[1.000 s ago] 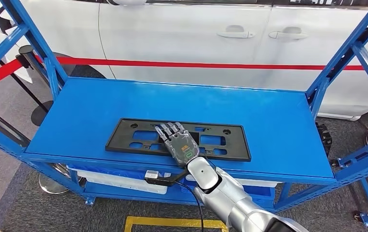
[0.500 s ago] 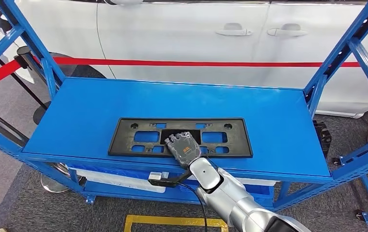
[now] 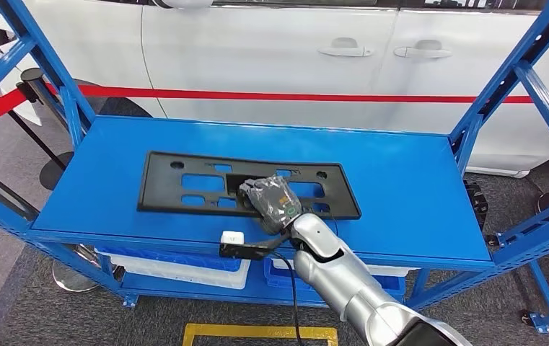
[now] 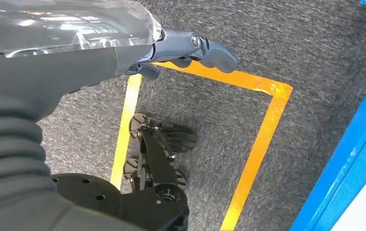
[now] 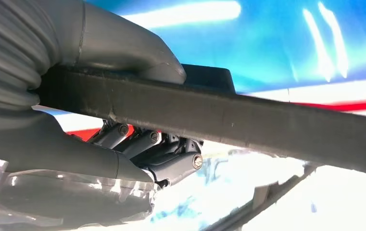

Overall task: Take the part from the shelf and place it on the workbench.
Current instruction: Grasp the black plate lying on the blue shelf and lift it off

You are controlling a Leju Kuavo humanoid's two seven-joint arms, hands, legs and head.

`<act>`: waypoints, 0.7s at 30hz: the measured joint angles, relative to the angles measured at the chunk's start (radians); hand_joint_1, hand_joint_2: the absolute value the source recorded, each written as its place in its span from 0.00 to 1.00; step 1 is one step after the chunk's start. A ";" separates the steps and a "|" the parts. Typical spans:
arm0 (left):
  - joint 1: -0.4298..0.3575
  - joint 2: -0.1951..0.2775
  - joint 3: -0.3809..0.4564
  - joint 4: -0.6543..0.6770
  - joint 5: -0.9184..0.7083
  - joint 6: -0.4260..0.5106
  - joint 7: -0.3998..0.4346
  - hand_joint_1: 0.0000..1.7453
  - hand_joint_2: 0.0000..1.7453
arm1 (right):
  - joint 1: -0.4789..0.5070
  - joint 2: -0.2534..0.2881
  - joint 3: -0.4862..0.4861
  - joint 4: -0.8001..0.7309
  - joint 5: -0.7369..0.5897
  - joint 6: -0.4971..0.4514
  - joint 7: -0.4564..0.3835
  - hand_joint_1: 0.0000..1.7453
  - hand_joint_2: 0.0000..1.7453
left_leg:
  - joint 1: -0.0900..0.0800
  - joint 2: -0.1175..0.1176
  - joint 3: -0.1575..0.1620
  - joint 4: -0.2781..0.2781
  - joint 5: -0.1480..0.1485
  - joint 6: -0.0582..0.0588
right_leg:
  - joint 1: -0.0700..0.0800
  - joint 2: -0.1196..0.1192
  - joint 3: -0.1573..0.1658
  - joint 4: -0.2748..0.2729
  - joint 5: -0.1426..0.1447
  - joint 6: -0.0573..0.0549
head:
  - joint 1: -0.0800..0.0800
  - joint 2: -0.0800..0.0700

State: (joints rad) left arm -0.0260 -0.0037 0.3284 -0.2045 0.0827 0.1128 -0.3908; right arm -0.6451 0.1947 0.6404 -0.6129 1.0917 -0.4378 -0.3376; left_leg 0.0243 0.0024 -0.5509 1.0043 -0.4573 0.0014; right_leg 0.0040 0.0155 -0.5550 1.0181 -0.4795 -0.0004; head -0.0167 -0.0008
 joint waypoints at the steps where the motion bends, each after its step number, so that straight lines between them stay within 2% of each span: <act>1: -0.001 0.000 0.002 0.000 0.000 -0.002 -0.003 0.00 1.00 | 0.001 -0.001 -0.013 -0.019 -0.032 0.011 -0.017 0.94 1.00 | 0.002 0.001 0.000 -0.002 0.003 0.007 | 0.000 -0.002 -0.013 0.032 -0.023 0.004 | 0.001 0.000; 2: -0.001 0.000 0.005 0.000 0.001 -0.007 -0.008 0.00 1.00 | 0.006 -0.003 -0.026 -0.040 -0.080 0.028 -0.048 0.94 1.00 | 0.002 0.002 -0.002 -0.003 0.005 0.013 | -0.002 -0.004 -0.036 0.085 -0.055 0.008 | 0.001 0.000; 4: 0.003 0.000 0.013 0.000 0.005 -0.026 -0.019 0.00 1.00 | 0.026 -0.017 -0.055 -0.110 -0.253 0.089 -0.164 0.94 1.00 | 0.000 0.004 -0.006 -0.003 0.007 0.019 | -0.003 -0.005 -0.101 0.222 -0.122 0.013 | 0.002 0.000; 5: 0.006 0.000 0.018 0.000 0.008 -0.038 -0.024 0.00 1.00 | 0.038 -0.027 -0.069 -0.162 -0.368 0.137 -0.227 0.94 1.00 | -0.001 0.006 -0.007 -0.002 0.007 0.019 | -0.003 -0.005 -0.123 0.267 -0.135 0.013 | 0.002 0.000; 6: 0.007 0.000 0.023 0.000 0.011 -0.052 -0.030 0.00 1.00 | 0.051 -0.040 -0.084 -0.227 -0.492 0.196 -0.280 0.94 1.00 | -0.003 0.007 -0.007 -0.002 0.007 0.019 | -0.003 -0.006 -0.126 0.276 -0.129 0.012 | 0.002 0.000; 7: 0.008 0.000 0.029 0.000 0.014 -0.066 -0.037 0.00 1.00 | 0.064 -0.054 -0.099 -0.299 -0.611 0.258 -0.316 0.94 1.00 | -0.005 0.008 -0.006 -0.002 0.007 0.019 | -0.002 -0.007 -0.109 0.244 -0.105 0.008 | 0.002 0.000; 9: 0.006 -0.002 0.039 0.000 0.017 -0.094 -0.055 0.00 1.00 | 0.109 -0.089 -0.126 -0.466 -0.827 0.387 -0.346 0.94 1.00 | -0.010 0.005 -0.007 -0.002 0.008 0.020 | 0.003 -0.009 -0.034 0.100 -0.041 -0.011 | 0.002 0.000; 10: 0.005 -0.004 0.043 0.000 0.018 -0.105 -0.063 0.00 1.00 | 0.138 -0.108 -0.137 -0.556 -0.921 0.453 -0.351 0.94 1.00 | -0.013 0.001 -0.009 -0.001 0.010 0.019 | 0.006 -0.011 -0.004 0.037 -0.018 -0.020 | 0.002 0.000; 11: 0.005 -0.006 0.047 0.000 0.019 -0.113 -0.071 0.00 1.00 | 0.167 -0.125 -0.147 -0.649 -1.010 0.518 -0.354 0.94 1.00 | -0.015 -0.003 -0.014 0.000 0.012 0.016 | 0.009 -0.014 0.013 -0.003 -0.006 -0.026 | 0.003 0.000; 13: 0.006 -0.008 0.056 0.000 0.019 -0.125 -0.084 0.00 1.00 | 0.205 -0.148 -0.164 -0.816 -1.169 0.644 -0.354 0.94 1.00 | -0.017 -0.005 -0.022 -0.001 0.017 0.007 | 0.010 -0.016 0.010 -0.018 0.002 -0.027 | 0.005 0.000; 14: 0.007 -0.008 0.060 0.000 0.019 -0.129 -0.090 0.00 1.00 | 0.218 -0.154 -0.173 -0.889 -1.239 0.701 -0.350 0.94 1.00 | -0.017 -0.004 -0.026 0.000 0.015 0.002 | 0.005 -0.017 0.009 -0.022 0.006 -0.026 | 0.007 0.000; 16: 0.006 -0.008 0.066 0.000 0.015 -0.136 -0.097 0.00 1.00 | 0.237 -0.162 -0.185 -1.009 -1.361 0.802 -0.327 0.94 1.00 | -0.019 -0.004 -0.036 0.023 -0.005 -0.008 | -0.004 -0.019 0.013 -0.035 0.013 -0.028 | 0.006 0.000; 19: 0.006 -0.008 0.068 0.000 0.010 -0.138 -0.097 0.00 1.00 | 0.246 -0.166 -0.188 -1.074 -1.430 0.856 -0.305 0.94 1.00 | -0.019 -0.004 -0.054 0.067 -0.038 -0.013 | -0.007 -0.021 0.016 -0.041 0.015 -0.030 | 0.003 0.000; 21: 0.006 -0.008 0.068 0.000 0.010 -0.138 -0.097 0.00 1.00 | 0.246 -0.166 -0.188 -1.075 -1.432 0.857 -0.304 0.94 1.00 | -0.018 -0.004 -0.054 0.068 -0.039 -0.013 | -0.008 -0.021 0.016 -0.041 0.015 -0.030 | 0.003 0.000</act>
State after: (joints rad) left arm -0.0200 -0.0114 0.3967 -0.2045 0.0922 -0.0257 -0.4879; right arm -0.3993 0.0289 0.4524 -1.6884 -0.3399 0.4195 -0.6416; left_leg 0.0058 -0.0020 -0.6053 1.0727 -0.4962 -0.0118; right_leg -0.0035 -0.0052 -0.5390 0.9770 -0.4644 -0.0309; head -0.0133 -0.0008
